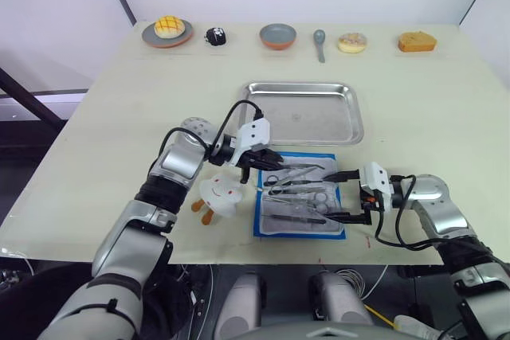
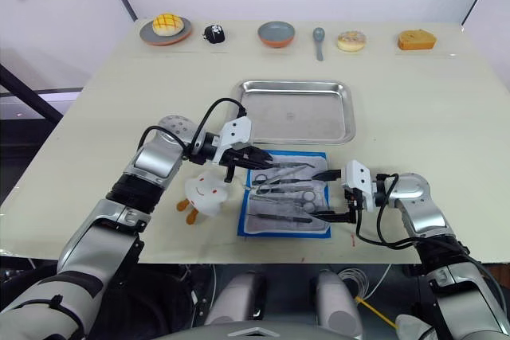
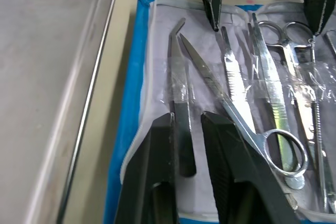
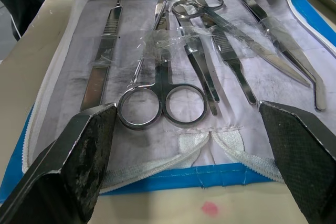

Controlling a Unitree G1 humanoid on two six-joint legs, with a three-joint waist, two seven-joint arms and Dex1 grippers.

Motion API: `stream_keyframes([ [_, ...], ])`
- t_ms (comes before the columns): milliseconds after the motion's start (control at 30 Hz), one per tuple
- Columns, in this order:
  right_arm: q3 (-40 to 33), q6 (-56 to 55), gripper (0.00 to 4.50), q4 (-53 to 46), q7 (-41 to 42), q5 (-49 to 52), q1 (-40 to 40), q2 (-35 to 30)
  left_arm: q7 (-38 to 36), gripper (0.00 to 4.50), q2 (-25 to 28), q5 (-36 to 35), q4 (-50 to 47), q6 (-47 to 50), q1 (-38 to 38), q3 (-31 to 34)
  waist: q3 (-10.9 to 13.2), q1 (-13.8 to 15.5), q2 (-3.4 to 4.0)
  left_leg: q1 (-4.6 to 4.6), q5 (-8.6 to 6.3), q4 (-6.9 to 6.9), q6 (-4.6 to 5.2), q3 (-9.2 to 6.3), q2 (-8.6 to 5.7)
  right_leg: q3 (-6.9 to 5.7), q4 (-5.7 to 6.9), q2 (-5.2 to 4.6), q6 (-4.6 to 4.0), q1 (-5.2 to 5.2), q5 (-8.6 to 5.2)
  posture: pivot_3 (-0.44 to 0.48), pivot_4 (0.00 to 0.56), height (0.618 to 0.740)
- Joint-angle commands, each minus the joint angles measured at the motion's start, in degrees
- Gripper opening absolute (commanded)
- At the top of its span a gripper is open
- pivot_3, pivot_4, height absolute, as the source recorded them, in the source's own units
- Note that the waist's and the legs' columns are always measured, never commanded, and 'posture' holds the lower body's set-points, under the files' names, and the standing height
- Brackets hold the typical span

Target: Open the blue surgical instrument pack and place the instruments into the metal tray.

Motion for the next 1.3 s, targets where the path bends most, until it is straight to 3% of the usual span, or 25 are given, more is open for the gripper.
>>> stream_keyframes([
  [33, 0.9, 2.4, 4.5, 0.8, -0.3, -1.9, 2.0, -1.0, 1.1, 0.85, -0.5, 0.6, -1.2, -1.1, -0.5, -0.1, 0.0, 0.0, 0.0, 0.0, 0.0, 0.0, 0.0, -0.01, 0.0, 0.0, 0.0, 0.0, 0.0, 0.0, 0.0, 0.0, 0.15, 0.74],
  [500, 0.9, 3.9, 4.5, -0.7, -0.9, -1.8, 2.8, -1.4, 2.1, 0.85, -1.6, 3.4, -1.4, -0.5, -0.5, -1.3, 0.0, 0.1, 0.0, -0.01, 0.0, 0.0, 0.0, -0.02, -0.01, -0.01, 0.0, -0.02, 0.01, 0.0, 0.0, 0.0, 0.15, 0.74],
  [600, 0.9, 4.2, 4.5, -0.9, -1.1, -1.8, 2.8, -1.4, 2.3, 1.62, -1.7, 3.4, -1.4, 0.0, -0.9, -1.5, 0.0, 0.1, 0.0, -0.01, 0.0, 0.0, 0.0, -0.02, -0.01, -0.01, 0.0, -0.02, 0.0, 0.0, 0.0, 0.0, 0.15, 0.74],
  [633, 0.9, 4.3, 4.5, -1.0, -1.1, -1.8, 2.8, -1.4, 2.6, 2.07, -1.8, 3.5, -1.4, 0.0, -1.0, -1.4, 0.0, 0.1, 0.0, -0.01, 0.0, 0.0, 0.0, -0.02, 0.0, 0.0, 0.0, -0.02, 0.01, 0.0, 0.0, 0.0, 0.15, 0.74],
  [967, 1.0, 4.8, 4.5, -1.3, -1.3, -1.8, 3.0, -1.5, 3.4, 2.07, -2.1, 5.2, -0.1, -0.5, -1.5, -2.3, 0.0, 0.1, 0.0, -0.01, 0.0, 0.0, 0.0, -0.02, 0.0, 0.0, 0.01, -0.02, 0.01, 0.0, 0.0, 0.0, 0.15, 0.74],
  [1067, 1.0, 4.8, 4.5, -1.4, -1.4, -1.9, 3.1, -1.5, 2.9, 1.23, -1.8, 6.1, 0.3, -0.7, -1.4, -3.1, 0.0, 0.1, 0.0, -0.01, 0.0, 0.0, 0.0, -0.02, -0.01, 0.0, 0.01, -0.02, 0.01, 0.0, 0.0, 0.0, 0.15, 0.74],
  [1133, 1.0, 4.9, 4.5, -1.4, -1.5, -1.9, 3.1, -1.5, 3.1, 0.26, -1.9, 6.8, 0.7, -1.0, -1.5, -3.5, 0.0, 0.1, 0.0, -0.01, 0.0, 0.0, 0.0, -0.02, -0.02, 0.0, 0.01, -0.02, 0.01, 0.0, 0.0, 0.0, 0.15, 0.74],
  [1300, 1.1, 4.9, 4.5, -1.2, -1.7, -2.2, 3.1, -1.4, 2.7, 0.13, -2.1, 7.3, 0.7, -1.4, -1.8, -3.9, 0.0, 0.1, -0.01, 0.0, 0.0, 0.0, 0.0, -0.02, -0.03, -0.01, 0.01, -0.02, 0.01, 0.01, 0.0, 0.0, 0.15, 0.74],
])
